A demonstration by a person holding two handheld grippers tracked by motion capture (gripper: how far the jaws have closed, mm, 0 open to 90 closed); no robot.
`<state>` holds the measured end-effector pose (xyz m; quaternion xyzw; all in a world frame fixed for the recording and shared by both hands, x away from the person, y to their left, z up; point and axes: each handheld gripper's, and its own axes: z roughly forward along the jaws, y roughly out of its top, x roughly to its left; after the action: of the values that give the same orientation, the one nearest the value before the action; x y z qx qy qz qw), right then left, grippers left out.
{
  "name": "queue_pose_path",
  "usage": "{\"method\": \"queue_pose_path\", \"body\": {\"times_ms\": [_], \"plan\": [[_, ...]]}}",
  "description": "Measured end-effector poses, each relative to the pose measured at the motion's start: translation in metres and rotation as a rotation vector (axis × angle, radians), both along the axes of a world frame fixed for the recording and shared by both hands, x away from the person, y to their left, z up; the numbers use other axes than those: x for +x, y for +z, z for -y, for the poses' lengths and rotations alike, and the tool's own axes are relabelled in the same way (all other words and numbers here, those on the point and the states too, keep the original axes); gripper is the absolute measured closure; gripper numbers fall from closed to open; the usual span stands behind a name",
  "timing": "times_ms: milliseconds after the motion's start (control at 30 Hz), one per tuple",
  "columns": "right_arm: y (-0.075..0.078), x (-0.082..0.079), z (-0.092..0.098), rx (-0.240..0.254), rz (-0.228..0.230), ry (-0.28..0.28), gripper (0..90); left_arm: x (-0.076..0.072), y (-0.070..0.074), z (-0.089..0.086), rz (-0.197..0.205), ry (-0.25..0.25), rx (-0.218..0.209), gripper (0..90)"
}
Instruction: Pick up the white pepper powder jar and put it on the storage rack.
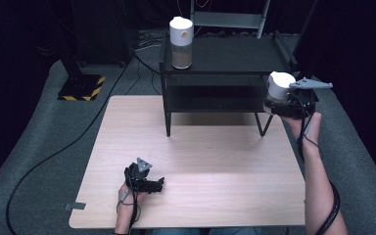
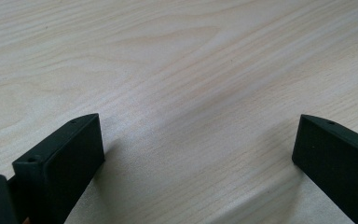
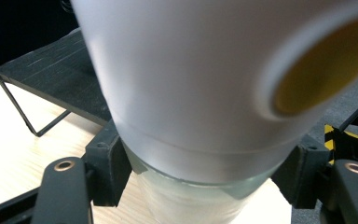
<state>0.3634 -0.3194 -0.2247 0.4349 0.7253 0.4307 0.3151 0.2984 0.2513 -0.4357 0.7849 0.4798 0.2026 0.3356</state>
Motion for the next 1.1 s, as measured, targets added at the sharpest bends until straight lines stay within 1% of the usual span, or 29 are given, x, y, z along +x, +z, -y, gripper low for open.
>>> {"method": "queue_pose_path", "body": {"times_ms": [400,600,1100], "plan": [[0.007,0.003,0.004,0.006,0.001,-0.009,29.6,0.0,0.0,0.0,0.001,0.0,0.0,1.7],[0.013,0.004,0.007,0.01,0.0,-0.008,29.6,0.0,0.0,0.0,0.0,0.0,0.0,1.7],[0.037,0.009,0.009,0.008,-0.006,-0.005,29.7,0.0,0.0,0.0,0.001,0.001,-0.001,1.7]]}}
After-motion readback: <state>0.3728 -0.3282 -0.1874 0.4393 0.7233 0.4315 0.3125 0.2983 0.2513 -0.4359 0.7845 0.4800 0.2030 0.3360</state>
